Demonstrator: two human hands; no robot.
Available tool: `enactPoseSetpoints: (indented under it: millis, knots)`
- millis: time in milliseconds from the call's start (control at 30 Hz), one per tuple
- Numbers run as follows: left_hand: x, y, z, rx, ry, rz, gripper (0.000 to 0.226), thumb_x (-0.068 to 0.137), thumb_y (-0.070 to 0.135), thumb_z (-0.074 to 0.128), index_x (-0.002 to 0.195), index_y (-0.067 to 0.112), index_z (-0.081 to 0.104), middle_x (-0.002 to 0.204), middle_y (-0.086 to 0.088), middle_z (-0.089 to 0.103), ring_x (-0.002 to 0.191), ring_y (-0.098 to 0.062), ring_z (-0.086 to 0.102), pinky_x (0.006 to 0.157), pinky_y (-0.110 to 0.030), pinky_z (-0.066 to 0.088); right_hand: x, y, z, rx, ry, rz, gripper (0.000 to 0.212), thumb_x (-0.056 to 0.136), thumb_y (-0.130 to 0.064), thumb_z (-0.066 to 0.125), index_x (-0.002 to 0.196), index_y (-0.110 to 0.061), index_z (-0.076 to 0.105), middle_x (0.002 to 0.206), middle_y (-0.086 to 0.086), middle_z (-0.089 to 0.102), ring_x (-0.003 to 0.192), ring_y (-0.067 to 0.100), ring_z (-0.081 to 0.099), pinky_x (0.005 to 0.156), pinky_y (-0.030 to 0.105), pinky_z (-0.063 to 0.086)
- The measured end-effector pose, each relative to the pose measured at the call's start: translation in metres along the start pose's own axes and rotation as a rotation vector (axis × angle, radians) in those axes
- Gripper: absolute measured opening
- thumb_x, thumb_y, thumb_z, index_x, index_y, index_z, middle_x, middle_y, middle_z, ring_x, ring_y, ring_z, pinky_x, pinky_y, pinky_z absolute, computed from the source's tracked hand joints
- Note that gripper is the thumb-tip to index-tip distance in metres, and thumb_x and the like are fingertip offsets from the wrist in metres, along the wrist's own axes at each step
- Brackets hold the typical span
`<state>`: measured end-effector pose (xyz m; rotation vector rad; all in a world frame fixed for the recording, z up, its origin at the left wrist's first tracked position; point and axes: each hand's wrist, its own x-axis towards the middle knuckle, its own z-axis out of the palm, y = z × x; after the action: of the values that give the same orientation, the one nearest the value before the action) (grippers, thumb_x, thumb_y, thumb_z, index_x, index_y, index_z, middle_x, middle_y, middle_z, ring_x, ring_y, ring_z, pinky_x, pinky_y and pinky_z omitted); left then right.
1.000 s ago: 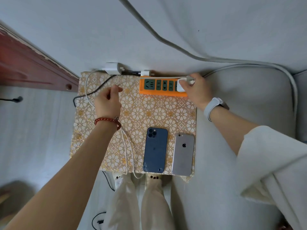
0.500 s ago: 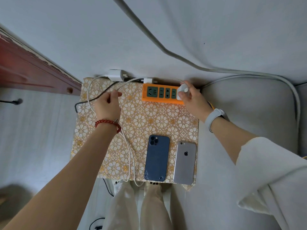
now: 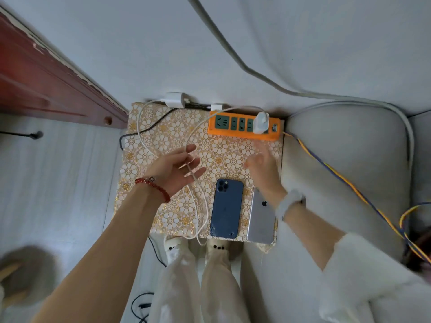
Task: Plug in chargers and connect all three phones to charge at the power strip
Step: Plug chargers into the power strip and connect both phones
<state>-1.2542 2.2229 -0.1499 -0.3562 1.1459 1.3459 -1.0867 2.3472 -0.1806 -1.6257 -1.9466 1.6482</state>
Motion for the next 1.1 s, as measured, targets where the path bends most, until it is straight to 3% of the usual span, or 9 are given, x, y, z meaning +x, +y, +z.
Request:
enactPoseSetpoints:
  millis: [67,200,333,433,600,700,800,933,1100]
  knots:
    - [-0.006,-0.003,0.000,-0.048,-0.030,-0.032,0.022,0.092,0.005,0.038,0.087,0.011,0.059,0.060,0.001,0.057,0.065,-0.013,0.064,0.077,-0.043,0.057,-0.049,0.011,0.017,-0.006,-0.326,0.051,0.045,0.087,-0.007,0.044,0.130,-0.019,0.041,0.113,0.007,0.060,0.080,0.007,0.057,0.062,0.008,0.045]
    - [-0.015,0.003,0.002,-0.109,-0.068,0.013,0.020,0.092,0.009,0.040,0.086,0.011,0.059,0.060,0.002,0.063,0.070,-0.013,0.068,0.078,-0.044,0.057,-0.126,0.030,0.047,-0.124,-0.796,0.112,0.027,0.092,-0.025,0.044,0.116,-0.017,0.053,0.125,-0.001,0.058,0.114,0.010,0.053,0.097,0.025,0.042]
    - [-0.030,0.003,-0.008,-0.207,-0.113,0.056,0.022,0.094,0.012,0.039,0.082,0.010,0.058,0.057,0.002,0.063,0.070,-0.012,0.068,0.079,-0.044,0.056,-0.149,0.023,0.060,-0.094,-0.557,0.060,0.039,0.089,-0.037,0.049,0.122,-0.018,0.038,0.107,-0.002,0.060,0.098,0.010,0.059,0.076,0.013,0.044]
    - [-0.043,-0.010,-0.014,-0.277,-0.107,-0.038,0.023,0.094,0.010,0.038,0.080,0.007,0.056,0.053,-0.001,0.059,0.062,-0.013,0.066,0.074,-0.048,0.055,-0.142,0.012,0.070,-0.136,-0.335,0.046,0.058,0.083,-0.037,0.058,0.130,-0.024,0.027,0.088,-0.002,0.050,0.078,0.016,0.056,0.064,0.024,0.045]
    - [-0.059,-0.007,-0.017,-0.289,-0.191,-0.086,0.022,0.093,0.006,0.038,0.084,0.001,0.058,0.061,-0.004,0.057,0.058,-0.015,0.064,0.072,-0.047,0.057,-0.145,0.009,0.091,-0.170,-0.103,0.086,0.044,0.085,-0.030,0.057,0.118,-0.011,0.036,0.069,-0.005,0.047,0.068,0.019,0.053,0.069,0.041,0.047]
    - [-0.066,0.002,-0.021,-0.211,-0.230,-0.052,0.019,0.091,0.007,0.041,0.088,0.003,0.059,0.070,-0.007,0.064,0.070,-0.018,0.067,0.078,-0.046,0.057,-0.153,0.004,0.088,-0.173,-0.218,0.016,0.025,0.092,-0.027,0.049,0.097,-0.004,0.056,0.070,0.005,0.054,0.064,0.022,0.053,0.063,0.032,0.042]
    - [-0.070,0.002,-0.032,-0.026,-0.160,0.006,0.027,0.090,0.003,0.038,0.109,0.009,0.056,0.098,-0.003,0.065,0.099,-0.021,0.063,0.088,-0.048,0.051,-0.160,-0.010,0.073,0.037,-0.248,0.065,0.026,0.094,-0.017,0.045,0.072,-0.016,0.060,0.058,0.000,0.053,0.049,0.012,0.045,0.052,0.020,0.039]
    - [-0.102,-0.028,-0.054,0.688,-0.190,0.111,0.056,0.082,-0.005,0.042,0.131,0.023,0.041,0.130,0.008,0.051,0.126,-0.013,0.041,0.108,-0.042,0.030,-0.162,-0.044,0.038,0.644,-0.213,0.105,0.027,0.094,-0.016,0.041,0.078,-0.010,0.061,0.053,-0.005,0.057,0.051,0.010,0.049,0.055,0.021,0.040]
    - [-0.148,-0.083,-0.054,0.879,-0.296,0.196,0.026,0.088,0.003,0.047,0.106,0.018,0.059,0.101,0.000,0.066,0.099,-0.009,0.060,0.088,-0.026,0.043,-0.162,-0.066,0.032,0.816,-0.192,0.065,0.024,0.094,-0.020,0.042,0.095,-0.009,0.063,0.056,-0.004,0.058,0.058,0.011,0.057,0.066,0.026,0.048]
